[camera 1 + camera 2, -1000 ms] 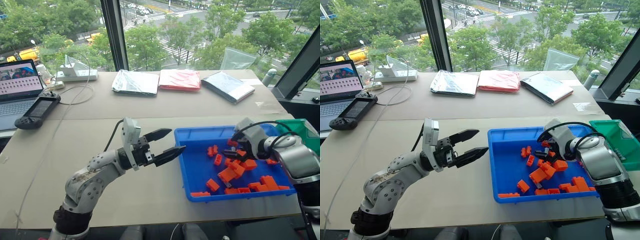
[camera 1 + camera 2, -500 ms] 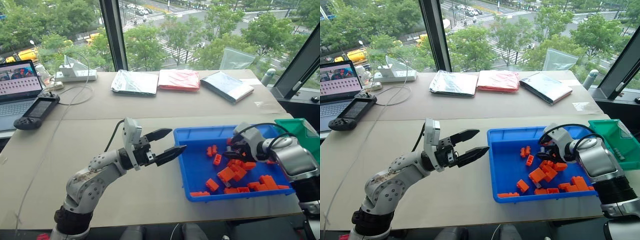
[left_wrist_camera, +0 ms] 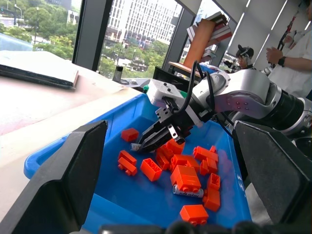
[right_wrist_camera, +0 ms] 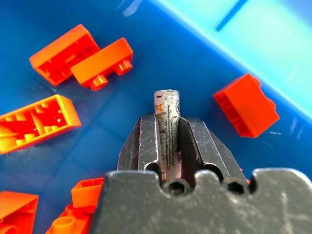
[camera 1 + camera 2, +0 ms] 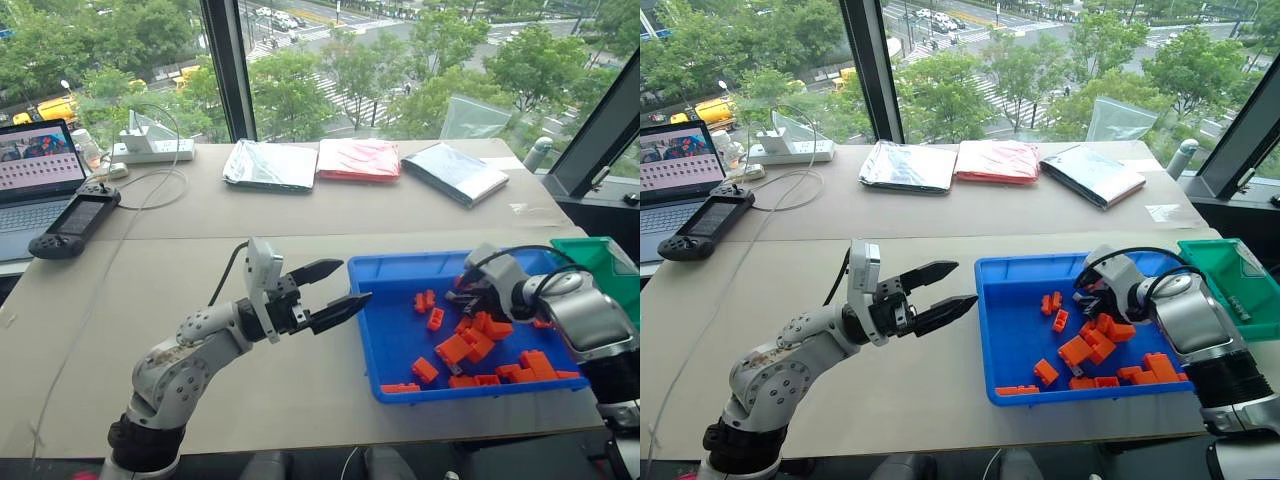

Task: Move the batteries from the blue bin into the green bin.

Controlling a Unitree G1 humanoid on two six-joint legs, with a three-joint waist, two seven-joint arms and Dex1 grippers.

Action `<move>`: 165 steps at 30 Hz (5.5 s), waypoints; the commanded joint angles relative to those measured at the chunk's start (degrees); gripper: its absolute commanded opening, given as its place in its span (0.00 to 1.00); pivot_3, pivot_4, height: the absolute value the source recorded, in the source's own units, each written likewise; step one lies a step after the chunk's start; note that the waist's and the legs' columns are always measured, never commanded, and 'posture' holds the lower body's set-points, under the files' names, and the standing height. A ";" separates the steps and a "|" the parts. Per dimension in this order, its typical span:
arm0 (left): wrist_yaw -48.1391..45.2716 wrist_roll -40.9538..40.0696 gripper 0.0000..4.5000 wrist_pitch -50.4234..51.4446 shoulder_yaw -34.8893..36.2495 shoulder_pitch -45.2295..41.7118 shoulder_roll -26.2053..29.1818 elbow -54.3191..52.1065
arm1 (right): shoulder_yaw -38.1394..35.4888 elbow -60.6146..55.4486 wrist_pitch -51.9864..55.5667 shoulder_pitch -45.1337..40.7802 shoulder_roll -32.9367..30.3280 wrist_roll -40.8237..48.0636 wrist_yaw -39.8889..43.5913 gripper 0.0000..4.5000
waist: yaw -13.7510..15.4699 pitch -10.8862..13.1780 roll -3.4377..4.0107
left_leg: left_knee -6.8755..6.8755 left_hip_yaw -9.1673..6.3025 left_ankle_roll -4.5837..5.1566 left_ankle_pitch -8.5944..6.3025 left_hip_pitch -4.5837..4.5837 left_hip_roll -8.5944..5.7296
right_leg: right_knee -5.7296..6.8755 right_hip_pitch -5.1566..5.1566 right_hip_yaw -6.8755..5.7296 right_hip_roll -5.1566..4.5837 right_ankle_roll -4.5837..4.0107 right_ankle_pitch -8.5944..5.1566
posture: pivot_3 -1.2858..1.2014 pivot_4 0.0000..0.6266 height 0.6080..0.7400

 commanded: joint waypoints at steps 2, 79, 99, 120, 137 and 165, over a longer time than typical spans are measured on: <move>-1.62 -0.50 1.00 -0.90 -0.54 -1.19 -0.37 -0.83 | -5.38 7.10 -5.37 6.68 -3.30 -8.46 -11.38 0.05 | 0.37 0.00 0.00 | 0.00 0.06 0.00 0.00 -0.01 -0.03 | 0.00 0.01 -0.01 0.01 0.00 0.00 | 0.52 0.24 1.00; -0.64 0.69 1.00 -0.70 -0.81 -2.94 -1.30 -0.75 | 35.81 4.90 -61.35 3.83 -11.37 -14.97 56.50 0.45 | -0.72 0.02 0.04 | 0.05 -0.08 0.01 -0.02 0.29 0.15 | 0.00 0.21 0.06 0.05 0.04 -0.01 | 0.52 0.24 1.00; -0.34 0.22 1.00 -0.45 -0.37 -1.76 -0.67 -1.57 | 11.97 2.21 -34.38 5.22 -12.30 -10.35 33.26 0.31 | -0.55 0.03 0.06 | 0.05 -0.08 0.01 -0.03 0.27 0.15 | 0.02 0.20 0.07 0.03 0.04 0.00 | 0.52 0.24 1.00; -1.87 0.37 1.00 -0.75 -0.53 -1.20 -0.26 -0.74 | 5.84 -28.00 -7.98 28.02 -11.39 10.13 32.45 1.00 | 0.05 0.02 0.07 | 0.06 -0.09 0.05 -0.05 0.15 0.15 | -0.03 0.19 0.00 0.10 0.05 -0.01 | 0.52 0.24 1.00; -1.80 0.89 1.00 -1.16 -1.09 -1.22 -1.29 -0.42 | 22.14 -18.42 -15.72 25.14 -13.81 4.56 28.90 1.00 | 0.01 0.03 0.05 | 0.13 -0.02 0.04 -0.04 0.27 0.06 | -0.03 0.29 0.08 0.10 0.09 0.01 | 0.52 0.24 1.00; -2.12 1.24 1.00 -1.28 -0.80 -1.46 -1.17 -0.10 | 15.17 -19.22 -14.54 20.61 -8.68 9.62 27.76 0.05 | 0.01 0.03 0.05 | 0.13 -0.07 0.04 -0.04 0.26 0.08 | -0.02 0.27 0.08 0.09 0.08 0.01 | 0.52 0.24 1.00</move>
